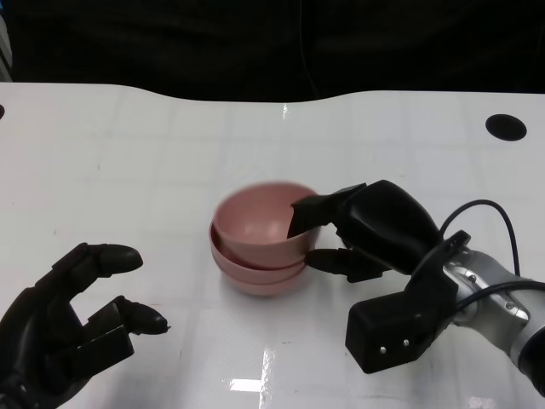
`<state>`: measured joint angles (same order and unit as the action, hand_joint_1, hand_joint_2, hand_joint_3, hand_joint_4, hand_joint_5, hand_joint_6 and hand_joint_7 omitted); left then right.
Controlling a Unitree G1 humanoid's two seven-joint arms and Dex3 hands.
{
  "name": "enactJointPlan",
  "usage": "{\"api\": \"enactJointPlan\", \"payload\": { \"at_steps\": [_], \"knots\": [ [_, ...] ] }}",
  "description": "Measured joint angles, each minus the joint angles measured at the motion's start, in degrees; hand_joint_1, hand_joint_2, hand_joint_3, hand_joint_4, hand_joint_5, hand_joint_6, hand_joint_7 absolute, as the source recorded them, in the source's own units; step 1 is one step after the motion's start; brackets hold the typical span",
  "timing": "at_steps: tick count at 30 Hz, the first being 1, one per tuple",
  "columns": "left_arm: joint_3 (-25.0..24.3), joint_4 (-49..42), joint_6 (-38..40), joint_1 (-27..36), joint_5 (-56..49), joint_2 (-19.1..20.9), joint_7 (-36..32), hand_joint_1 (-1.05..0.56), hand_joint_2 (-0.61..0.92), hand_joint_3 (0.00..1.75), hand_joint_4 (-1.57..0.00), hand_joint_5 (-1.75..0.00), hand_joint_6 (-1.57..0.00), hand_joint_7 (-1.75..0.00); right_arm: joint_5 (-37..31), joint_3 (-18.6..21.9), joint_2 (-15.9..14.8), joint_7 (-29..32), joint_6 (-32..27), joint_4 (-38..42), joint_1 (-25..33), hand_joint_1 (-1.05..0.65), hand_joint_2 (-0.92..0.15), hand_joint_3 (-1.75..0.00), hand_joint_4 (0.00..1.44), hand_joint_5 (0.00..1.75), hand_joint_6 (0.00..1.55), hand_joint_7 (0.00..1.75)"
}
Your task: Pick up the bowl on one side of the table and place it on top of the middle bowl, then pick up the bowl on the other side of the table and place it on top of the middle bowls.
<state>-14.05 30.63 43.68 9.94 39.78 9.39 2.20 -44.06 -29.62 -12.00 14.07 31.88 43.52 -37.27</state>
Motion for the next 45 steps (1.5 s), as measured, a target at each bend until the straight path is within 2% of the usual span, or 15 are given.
{"api": "enactJointPlan", "payload": {
  "at_steps": [1, 2, 4, 7, 12, 26, 31, 37, 42, 43, 45],
  "knots": [
    [0.0, 0.0, 0.0, 0.0, 0.0, 0.0, 0.0, 0.27, 0.92, 1.44, -0.53, -1.75, -0.21, -1.75, 0.1, 0.0, -0.4, -2.1, -0.9, -0.9, 0.0, -0.93, -0.92, -0.51, 0.11, 0.14, 0.18, 0.02],
    [0.0, 0.0, 0.0, 0.0, 0.0, 0.0, 0.0, 0.27, 0.92, 1.44, -0.53, -1.75, -0.21, -1.75, 0.2, -0.1, -0.7, -4.7, -1.7, -1.8, 0.0, -0.96, -0.92, -0.52, 0.06, 0.07, 0.1, 0.01],
    [0.0, 0.0, 0.0, 0.0, 0.0, 0.0, 0.0, 0.27, 0.92, 1.45, -0.53, -1.75, -0.21, -1.75, 0.5, -0.3, -1.2, -8.9, -2.9, -3.0, 0.1, -1.02, -0.92, -0.58, 0.01, 0.01, 0.02, 0.0],
    [0.0, 0.0, 0.0, 0.0, 0.0, 0.0, 0.0, 0.27, 0.92, 1.44, -0.48, -1.75, -0.16, -1.75, 0.5, -0.6, -1.3, -11.6, -4.2, -4.7, 0.4, -1.04, -0.92, -0.65, 0.0, 0.0, 0.0, 0.0],
    [0.0, 0.0, 0.2, 0.0, 0.0, 0.0, -0.1, 0.27, 0.92, 1.44, -0.46, -1.75, -0.14, -1.75, 0.1, -0.8, -1.3, -11.8, -4.8, -6.0, 0.8, -1.05, -0.92, -0.73, 0.0, 0.0, 0.0, 0.0],
    [0.0, 0.0, 0.1, 0.0, 0.0, 0.0, -0.1, 0.27, 0.92, 1.44, -0.48, -1.75, -0.15, -1.75, -2.1, -2.1, -2.5, -10.1, -4.8, -7.0, 0.9, -0.99, -0.92, -0.74, 0.0, 0.0, 0.0, 0.0],
    [0.0, 0.0, 0.1, 0.0, 0.0, 0.0, -0.1, 0.27, 0.92, 1.44, -0.49, -1.75, -0.17, -1.75, -1.1, -1.0, -3.9, -9.7, -5.0, -10.9, 2.2, -0.94, -0.92, -0.64, 0.0, 0.0, 0.0, 0.0],
    [0.0, 0.0, 0.1, 0.0, -0.1, 0.0, -0.1, 0.27, 0.92, 1.44, -0.5, -1.75, -0.18, -1.75, 4.3, 3.5, -5.4, -8.0, -0.5, -14.3, 4.9, -0.89, -0.92, -0.49, 0.0, 0.0, 0.01, 0.0],
    [-0.1, 0.0, 0.1, 0.0, 0.0, 0.0, -0.1, 0.27, 0.92, 1.45, -0.51, -1.75, -0.19, -1.75, 11.2, 7.8, -5.8, -7.8, 2.0, -16.7, 9.9, -0.88, -0.92, -0.41, 0.0, 0.0, 0.04, 0.02],
    [0.0, 0.0, 0.1, -0.1, 0.0, 0.0, -0.1, 0.28, 0.92, 1.45, -0.51, -1.75, -0.19, -1.75, 13.0, 8.6, -5.6, -8.2, 2.5, -17.1, 11.0, -0.85, -0.92, -0.27, 0.06, 0.03, 0.09, 0.02],
    [-0.2, 0.0, 0.1, -0.1, 0.0, 0.1, -0.1, 0.28, 0.92, 1.45, -0.51, -1.75, -0.19, -1.75, 19.1, 11.0, -4.6, -8.8, 4.5, -17.8, 13.9, -0.83, -0.92, -0.19, 0.09, 0.04, 0.12, 0.03]
  ]
}}
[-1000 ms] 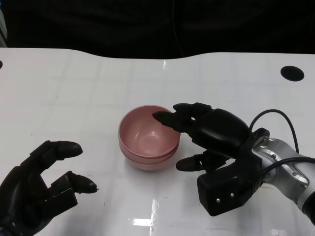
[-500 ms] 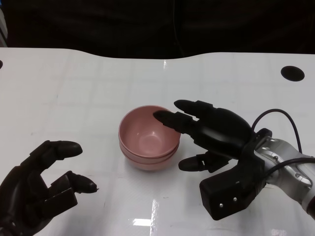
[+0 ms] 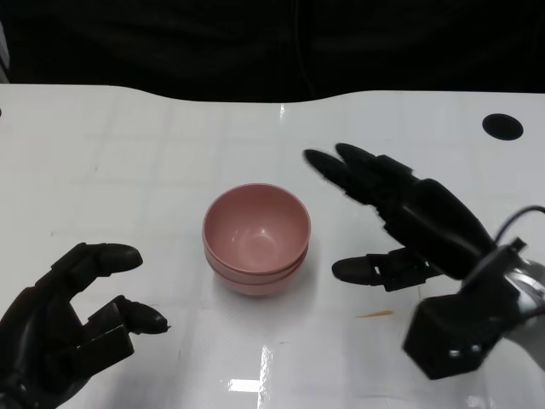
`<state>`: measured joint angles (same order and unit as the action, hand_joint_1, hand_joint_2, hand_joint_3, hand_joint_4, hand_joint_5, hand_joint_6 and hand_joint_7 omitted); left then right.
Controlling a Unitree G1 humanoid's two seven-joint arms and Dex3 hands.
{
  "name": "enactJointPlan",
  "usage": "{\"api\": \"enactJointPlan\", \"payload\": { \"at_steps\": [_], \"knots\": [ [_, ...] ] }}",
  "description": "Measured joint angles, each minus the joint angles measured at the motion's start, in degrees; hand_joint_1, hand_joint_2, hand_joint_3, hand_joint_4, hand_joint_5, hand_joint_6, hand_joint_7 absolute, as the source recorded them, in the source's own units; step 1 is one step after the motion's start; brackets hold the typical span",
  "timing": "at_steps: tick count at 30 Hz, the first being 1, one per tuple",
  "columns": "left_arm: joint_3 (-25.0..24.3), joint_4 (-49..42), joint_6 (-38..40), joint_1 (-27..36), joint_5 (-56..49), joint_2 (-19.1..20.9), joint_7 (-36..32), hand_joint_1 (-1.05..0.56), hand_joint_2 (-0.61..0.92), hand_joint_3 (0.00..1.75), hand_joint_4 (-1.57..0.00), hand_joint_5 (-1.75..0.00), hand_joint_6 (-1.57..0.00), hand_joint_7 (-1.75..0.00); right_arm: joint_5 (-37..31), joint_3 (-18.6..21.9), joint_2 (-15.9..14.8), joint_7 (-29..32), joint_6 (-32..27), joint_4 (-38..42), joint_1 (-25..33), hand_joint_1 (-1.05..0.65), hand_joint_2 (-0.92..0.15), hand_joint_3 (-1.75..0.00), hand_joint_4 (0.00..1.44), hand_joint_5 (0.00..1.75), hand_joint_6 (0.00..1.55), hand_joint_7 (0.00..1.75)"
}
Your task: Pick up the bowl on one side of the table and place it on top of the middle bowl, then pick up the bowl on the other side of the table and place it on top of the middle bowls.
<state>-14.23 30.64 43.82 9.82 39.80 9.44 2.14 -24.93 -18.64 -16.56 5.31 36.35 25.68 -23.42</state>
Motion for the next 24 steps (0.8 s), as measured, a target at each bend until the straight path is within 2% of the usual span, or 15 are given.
{"api": "enactJointPlan", "payload": {
  "at_steps": [3, 6, 8, 10, 11, 12, 13, 14, 17, 18, 19, 20, 21, 24],
  "knots": [
    [-0.2, 0.0, 0.0, -0.1, 0.0, 0.1, 0.0, 0.28, 0.92, 1.45, -0.51, -1.75, -0.19, -1.75, 10.1, 3.5, 3.1, -2.5, -1.7, -3.5, 5.3, -0.8, -0.9, -0.05, 0.31, 0.12, 0.17, 0.02],
    [-0.2, 0.0, 0.1, -0.1, 0.0, 0.3, 0.0, 0.28, 0.92, 1.45, -0.51, -1.75, -0.19, -1.75, 19.1, 6.0, 6.4, -6.3, -9.0, -8.8, 10.2, -0.75, -0.9, -0.02, 0.49, 0.15, 0.2, 0.01],
    [-0.2, -0.1, 0.1, -0.1, 0.0, 0.4, 0.1, 0.28, 0.92, 1.45, -0.51, -1.75, -0.19, -1.75, 25.0, 7.3, 7.7, -9.7, -16.3, -13.6, 12.8, -0.74, -0.92, -0.09, 0.87, 0.15, 0.23, 0.01],
    [-0.2, -0.1, 0.1, -0.1, 0.0, 0.8, 0.2, 0.28, 0.92, 1.46, -0.51, -1.75, -0.19, -1.75, 32.0, 8.6, 8.3, -13.6, -24.9, -18.4, 14.5, -0.69, -0.92, -0.12, 1.1, 0.14, 0.28, 0.02],
    [-0.2, -0.1, 0.1, -0.1, 0.0, 0.9, 0.2, 0.28, 0.92, 1.45, -0.51, -1.75, -0.19, -1.75, 35.5, 9.6, 8.5, -15.3, -29.1, -20.7, 15.2, -0.66, -0.92, -0.13, 1.17, 0.15, 0.37, 0.06],
    [-0.2, -0.1, 0.1, -0.1, 0.1, 1.0, 0.2, 0.28, 0.92, 1.45, -0.51, -1.75, -0.18, -1.75, 38.7, 10.5, 8.6, -16.8, -32.9, -22.5, 15.7, -0.61, -0.92, -0.15, 1.26, 0.22, 0.56, 0.11],
    [-0.2, -0.1, 0.1, -0.1, 0.1, 1.0, 0.2, 0.28, 0.92, 1.44, -0.51, -1.75, -0.18, -1.75, 41.4, 11.4, 8.7, -18.1, -36.3, -24.0, 16.0, -0.57, -0.92, -0.16, 1.31, 0.26, 0.68, 0.12],
    [-0.2, -0.1, 0.2, -0.1, 0.1, 1.0, 0.2, 0.28, 0.92, 1.44, -0.51, -1.75, -0.18, -1.75, 43.4, 12.2, 8.7, -19.1, -39.0, -25.2, 16.3, -0.56, -0.92, -0.16, 1.32, 0.28, 0.73, 0.13],
    [-0.3, -0.1, 0.3, -0.1, 0.1, 1.0, 0.2, 0.28, 0.92, 1.44, -0.51, -1.75, -0.18, -1.75, 45.7, 13.5, 9.0, -20.4, -43.4, -27.6, 16.8, -0.55, -0.92, -0.16, 1.33, 0.31, 0.77, 0.13],
    [-0.2, -0.1, 0.3, -0.1, 0.1, 1.0, 0.2, 0.28, 0.92, 1.45, -0.5, -1.75, -0.17, -1.75, 48.8, 14.6, 9.6, -21.2, -45.9, -28.0, 17.0, -0.45, -0.92, -0.26, 1.06, 1.13, 0.7, 1.04],
    [-0.3, -0.1, 0.3, -0.1, 0.1, 1.1, 0.3, 0.29, 0.92, 1.45, -0.5, -1.75, -0.17, -1.75, 52.8, 16.2, 10.4, -22.1, -48.8, -28.2, 17.3, -0.42, -0.92, -0.31, 0.94, 1.43, 0.64, 1.38],
    [-0.3, -0.1, 0.3, -0.1, 0.1, 1.1, 0.4, 0.29, 0.92, 1.45, -0.5, -1.75, -0.16, -1.75, 56.8, 17.8, 11.1, -23.1, -51.8, -28.2, 17.8, -0.41, -0.92, -0.33, 0.86, 1.62, 0.58, 1.6],
    [-0.3, -0.2, 0.3, -0.1, 0.1, 1.2, 0.5, 0.29, 0.92, 1.45, -0.5, -1.75, -0.16, -1.75, 60.5, 19.3, 11.7, -24.3, -54.6, -28.2, 18.4, -0.41, -0.92, -0.32, 0.82, 1.68, 0.54, 1.67],
    [-0.4, -0.2, 0.3, -0.1, 0.1, 1.3, 0.6, 0.29, 0.92, 1.44, -0.49, -1.75, -0.15, -1.75, 69.1, 23.4, 13.1, -25.7, -61.2, -28.2, 20.2, -0.37, -0.92, -0.15, 0.77, 1.74, 0.48, 1.74]
  ]
}}
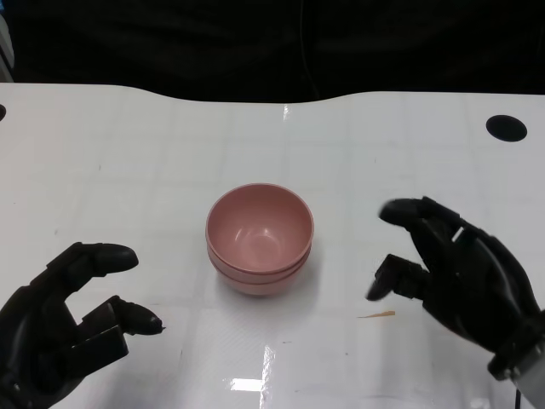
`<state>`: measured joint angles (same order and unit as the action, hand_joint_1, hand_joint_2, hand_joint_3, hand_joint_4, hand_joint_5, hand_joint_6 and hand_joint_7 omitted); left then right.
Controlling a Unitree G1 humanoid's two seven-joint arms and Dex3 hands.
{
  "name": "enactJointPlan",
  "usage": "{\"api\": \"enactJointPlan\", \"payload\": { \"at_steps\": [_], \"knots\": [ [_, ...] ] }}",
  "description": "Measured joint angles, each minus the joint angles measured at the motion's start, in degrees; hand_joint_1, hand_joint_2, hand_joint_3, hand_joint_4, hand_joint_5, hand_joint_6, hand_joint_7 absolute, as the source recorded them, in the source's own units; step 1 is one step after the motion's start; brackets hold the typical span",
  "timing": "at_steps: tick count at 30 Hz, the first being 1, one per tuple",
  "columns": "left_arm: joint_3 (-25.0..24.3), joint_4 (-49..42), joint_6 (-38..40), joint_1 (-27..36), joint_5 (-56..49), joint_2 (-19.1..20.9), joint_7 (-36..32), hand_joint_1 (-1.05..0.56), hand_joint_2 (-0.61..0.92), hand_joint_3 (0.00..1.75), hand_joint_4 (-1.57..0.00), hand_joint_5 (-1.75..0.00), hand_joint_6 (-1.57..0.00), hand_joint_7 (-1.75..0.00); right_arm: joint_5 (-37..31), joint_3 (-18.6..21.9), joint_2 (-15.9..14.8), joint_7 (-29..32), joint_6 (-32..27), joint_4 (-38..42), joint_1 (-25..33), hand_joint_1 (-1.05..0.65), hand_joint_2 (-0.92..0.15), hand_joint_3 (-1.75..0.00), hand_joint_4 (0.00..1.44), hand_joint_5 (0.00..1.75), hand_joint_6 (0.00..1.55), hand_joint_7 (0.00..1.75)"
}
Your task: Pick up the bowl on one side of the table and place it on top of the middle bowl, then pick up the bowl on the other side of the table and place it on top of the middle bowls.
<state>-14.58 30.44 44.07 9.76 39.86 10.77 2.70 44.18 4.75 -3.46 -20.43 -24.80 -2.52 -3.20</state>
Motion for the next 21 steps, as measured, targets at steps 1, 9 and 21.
{"api": "enactJointPlan", "payload": {
  "at_steps": [1, 9, 21],
  "knots": [
    [0.0, 0.0, 0.0, 0.0, 0.0, 0.0, 0.0, 0.29, 0.92, 1.44, -0.49, -1.75, -0.15, -1.75, 1.3, 1.0, 0.2, 0.0, -1.3, -0.1, 0.5, -0.35, -0.91, -0.14, 0.77, 1.74, 0.47, 1.74],
    [-0.5, -0.4, -0.2, 0.0, 0.0, 0.1, 0.5, 0.28, 0.92, 1.44, -0.47, -1.75, -0.13, -1.75, 7.4, 4.7, 1.2, -5.3, -6.0, 0.8, 3.2, -0.27, -0.84, -0.1, 0.62, 1.75, 0.36, 1.75],
    [-0.8, -0.8, -0.2, 0.0, 0.0, 0.1, 0.9, 0.28, 0.92, 1.45, -0.45, -1.75, -0.11, -1.75, 5.9, 6.8, 1.6, -10.2, -3.5, 4.1, 3.9, -0.1, -0.9, -0.65, 0.69, 1.75, 0.6, 1.6]
  ]
}}
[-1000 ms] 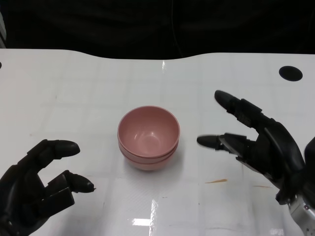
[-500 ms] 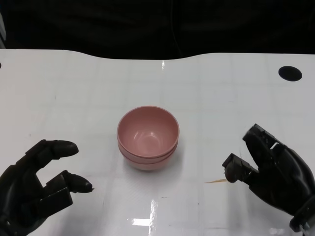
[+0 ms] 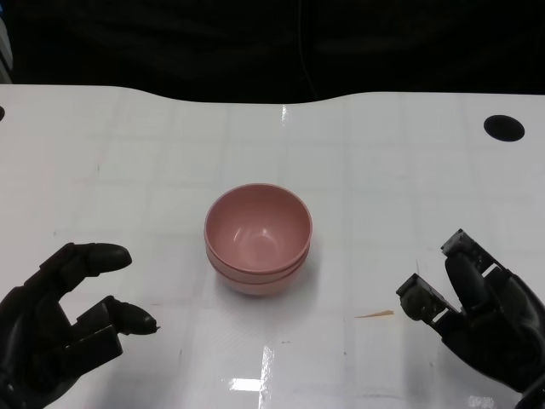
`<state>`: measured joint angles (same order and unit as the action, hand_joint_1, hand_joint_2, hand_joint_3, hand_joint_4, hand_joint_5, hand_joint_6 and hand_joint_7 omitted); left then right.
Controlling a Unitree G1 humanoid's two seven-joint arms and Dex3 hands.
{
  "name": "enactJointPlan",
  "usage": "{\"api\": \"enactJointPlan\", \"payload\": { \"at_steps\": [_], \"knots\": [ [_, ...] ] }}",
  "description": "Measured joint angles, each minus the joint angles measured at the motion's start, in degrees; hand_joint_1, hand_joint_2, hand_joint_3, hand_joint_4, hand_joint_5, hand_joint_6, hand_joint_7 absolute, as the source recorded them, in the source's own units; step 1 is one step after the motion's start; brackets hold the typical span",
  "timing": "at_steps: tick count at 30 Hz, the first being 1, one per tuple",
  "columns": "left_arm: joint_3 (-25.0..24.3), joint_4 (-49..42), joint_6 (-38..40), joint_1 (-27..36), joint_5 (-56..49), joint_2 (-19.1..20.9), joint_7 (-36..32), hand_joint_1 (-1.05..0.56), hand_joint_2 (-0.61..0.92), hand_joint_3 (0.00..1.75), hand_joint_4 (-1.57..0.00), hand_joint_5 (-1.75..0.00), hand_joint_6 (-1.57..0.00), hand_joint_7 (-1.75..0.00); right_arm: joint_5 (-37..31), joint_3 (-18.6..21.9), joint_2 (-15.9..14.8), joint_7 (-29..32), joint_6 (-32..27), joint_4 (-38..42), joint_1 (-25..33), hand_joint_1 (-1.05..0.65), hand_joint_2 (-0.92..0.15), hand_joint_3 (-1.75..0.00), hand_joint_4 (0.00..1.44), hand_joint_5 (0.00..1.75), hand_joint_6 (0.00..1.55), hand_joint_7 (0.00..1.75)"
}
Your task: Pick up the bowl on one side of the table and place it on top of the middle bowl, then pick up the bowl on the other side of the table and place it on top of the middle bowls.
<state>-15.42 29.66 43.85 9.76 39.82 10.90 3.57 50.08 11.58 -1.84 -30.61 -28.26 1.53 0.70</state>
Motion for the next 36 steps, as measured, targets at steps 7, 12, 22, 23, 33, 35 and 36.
{"api": "enactJointPlan", "payload": {
  "at_steps": [7, 12, 22, 23, 33, 35, 36],
  "knots": [
    [0.0, -0.2, -0.1, 0.0, -0.1, -0.1, 0.0, 0.27, 0.92, 1.44, -0.47, -1.75, -0.13, -1.75, -1.6, 0.0, 0.3, -0.9, 0.9, 0.4, 0.0, -0.08, -0.8, -0.81, 0.71, 1.75, 0.54, 1.74],
    [0.0, -0.2, -0.2, 0.0, -0.1, -0.1, 0.0, 0.26, 0.92, 1.44, -0.49, -1.75, -0.15, -1.75, -1.7, 0.0, 0.9, -0.9, 0.9, 0.4, 0.1, -0.09, -0.78, -0.84, 0.71, 1.75, 0.53, 1.75],
    [0.0, -0.2, -0.1, 0.2, -0.1, -0.1, 0.1, 0.25, 0.92, 1.42, -0.51, -1.75, -0.19, -1.75, -1.9, 0.0, 1.2, -0.9, 0.9, 0.4, 0.4, -0.05, -0.71, -0.98, 0.74, 1.75, 0.59, 1.69],
    [0.0, -0.2, -0.1, 0.2, -0.1, -0.1, 0.1, 0.25, 0.92, 1.42, -0.51, -1.75, -0.19, -1.75, -1.9, 0.0, 1.2, -0.9, 0.9, 0.4, 0.4, -0.05, -0.71, -0.98, 0.74, 1.75, 0.6, 1.67],
    [0.0, -0.2, -0.2, 0.4, -0.5, -0.1, 0.3, 0.25, 0.92, 1.43, -0.53, -1.75, -0.22, -1.75, -1.9, 0.1, 1.2, -0.9, 0.9, 0.4, 0.5, -0.08, -0.71, -0.99, 0.74, 1.75, 0.6, 1.67],
    [0.0, -0.2, -0.2, 0.4, -0.5, -0.1, 0.6, 0.24, 0.92, 1.43, -0.53, -1.75, -0.22, -1.75, -2.0, 0.1, 1.2, -0.9, 0.9, 0.4, 0.6, -0.08, -0.71, -0.99, 0.74, 1.75, 0.6, 1.67],
    [0.0, -0.2, -0.2, 0.4, -0.5, -0.1, 0.6, 0.24, 0.92, 1.43, -0.53, -1.75, -0.23, -1.75, -2.1, 0.1, 1.2, -0.8, 0.9, 0.4, 0.7, -0.08, -0.7, -0.99, 0.74, 1.75, 0.6, 1.68]
  ]
}}
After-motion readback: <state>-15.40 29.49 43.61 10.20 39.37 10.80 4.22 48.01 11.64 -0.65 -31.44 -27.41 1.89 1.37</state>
